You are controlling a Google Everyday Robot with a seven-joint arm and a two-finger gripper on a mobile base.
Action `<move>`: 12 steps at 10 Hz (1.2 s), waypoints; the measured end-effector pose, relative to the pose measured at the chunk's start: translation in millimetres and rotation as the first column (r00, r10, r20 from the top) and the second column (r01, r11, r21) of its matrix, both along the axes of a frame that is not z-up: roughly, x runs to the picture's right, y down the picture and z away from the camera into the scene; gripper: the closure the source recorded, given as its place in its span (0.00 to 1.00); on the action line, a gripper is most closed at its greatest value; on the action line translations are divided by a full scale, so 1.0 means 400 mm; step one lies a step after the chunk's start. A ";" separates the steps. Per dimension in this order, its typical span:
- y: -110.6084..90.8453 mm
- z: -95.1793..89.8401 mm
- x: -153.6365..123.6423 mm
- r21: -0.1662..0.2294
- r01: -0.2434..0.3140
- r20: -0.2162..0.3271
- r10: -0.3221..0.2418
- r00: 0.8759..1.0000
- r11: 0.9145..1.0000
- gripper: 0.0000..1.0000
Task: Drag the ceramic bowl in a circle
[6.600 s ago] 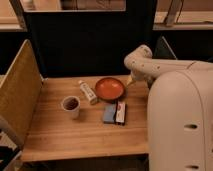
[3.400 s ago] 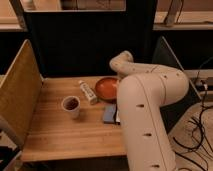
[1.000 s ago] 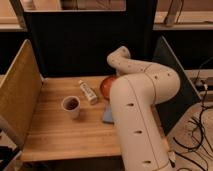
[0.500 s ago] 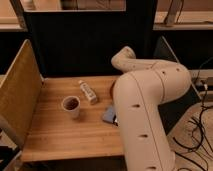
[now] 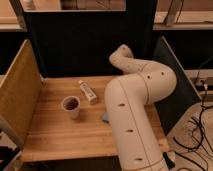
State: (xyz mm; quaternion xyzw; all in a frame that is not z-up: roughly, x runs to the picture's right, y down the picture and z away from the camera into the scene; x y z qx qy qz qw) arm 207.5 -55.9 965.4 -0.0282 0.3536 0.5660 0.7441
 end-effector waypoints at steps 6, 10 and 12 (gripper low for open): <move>0.060 -0.067 -0.139 -0.052 0.071 0.135 -0.064 0.989 0.996 1.00; 0.086 -0.124 -0.021 -0.067 0.062 0.049 -0.059 0.997 0.996 1.00; 0.067 -0.116 0.029 -0.051 0.027 0.003 -0.027 1.000 0.998 1.00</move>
